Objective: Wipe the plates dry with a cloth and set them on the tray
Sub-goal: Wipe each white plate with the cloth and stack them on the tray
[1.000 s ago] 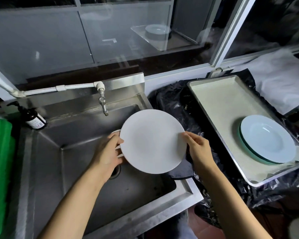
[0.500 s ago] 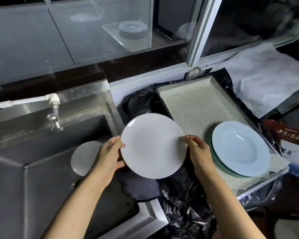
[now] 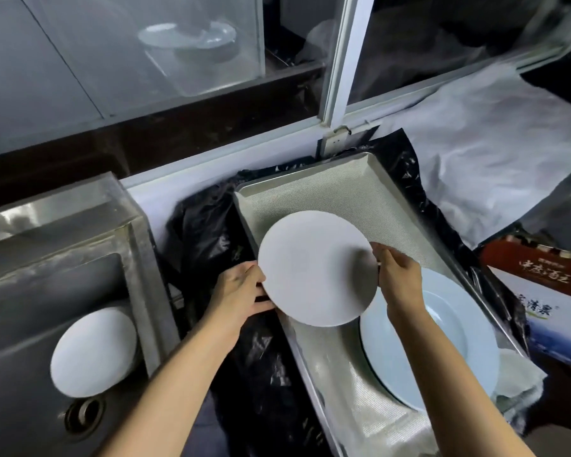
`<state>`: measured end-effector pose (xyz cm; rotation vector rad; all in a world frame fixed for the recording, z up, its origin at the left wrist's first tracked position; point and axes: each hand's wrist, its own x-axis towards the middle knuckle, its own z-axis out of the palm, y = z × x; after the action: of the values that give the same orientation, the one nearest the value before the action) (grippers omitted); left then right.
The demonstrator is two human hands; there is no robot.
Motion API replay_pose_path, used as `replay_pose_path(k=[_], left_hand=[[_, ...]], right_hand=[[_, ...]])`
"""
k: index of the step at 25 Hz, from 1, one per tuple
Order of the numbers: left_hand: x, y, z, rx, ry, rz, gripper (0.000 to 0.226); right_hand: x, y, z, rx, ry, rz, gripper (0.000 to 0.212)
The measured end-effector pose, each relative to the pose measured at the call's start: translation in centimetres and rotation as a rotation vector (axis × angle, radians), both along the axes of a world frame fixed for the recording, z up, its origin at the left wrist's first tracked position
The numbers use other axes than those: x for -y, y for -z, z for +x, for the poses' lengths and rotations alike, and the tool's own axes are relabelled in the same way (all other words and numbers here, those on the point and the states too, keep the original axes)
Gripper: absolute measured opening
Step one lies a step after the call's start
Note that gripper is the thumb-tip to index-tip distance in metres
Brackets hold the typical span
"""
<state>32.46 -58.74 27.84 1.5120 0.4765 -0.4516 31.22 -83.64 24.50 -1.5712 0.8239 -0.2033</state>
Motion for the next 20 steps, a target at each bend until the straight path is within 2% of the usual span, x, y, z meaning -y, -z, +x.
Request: replay_pose_path(k=[9,14,20], left_hand=[[8.7,4.0,7.7,-0.088,0.081,-0.006,0.028],[9.9,6.0,9.0,-0.050,0.124,0.023,0.025],[9.4,6.3,8.5,0.023,0.166,0.016,0.025]], right_hand=[[5.6,3.7,8.4,-0.006,0.107,0.006,0.024],[6.2,5.3,10.3,-0.012,0.091,0.027,0.016],[5.4,5.3,10.2,0.031,0.042,-0.043,0.027]])
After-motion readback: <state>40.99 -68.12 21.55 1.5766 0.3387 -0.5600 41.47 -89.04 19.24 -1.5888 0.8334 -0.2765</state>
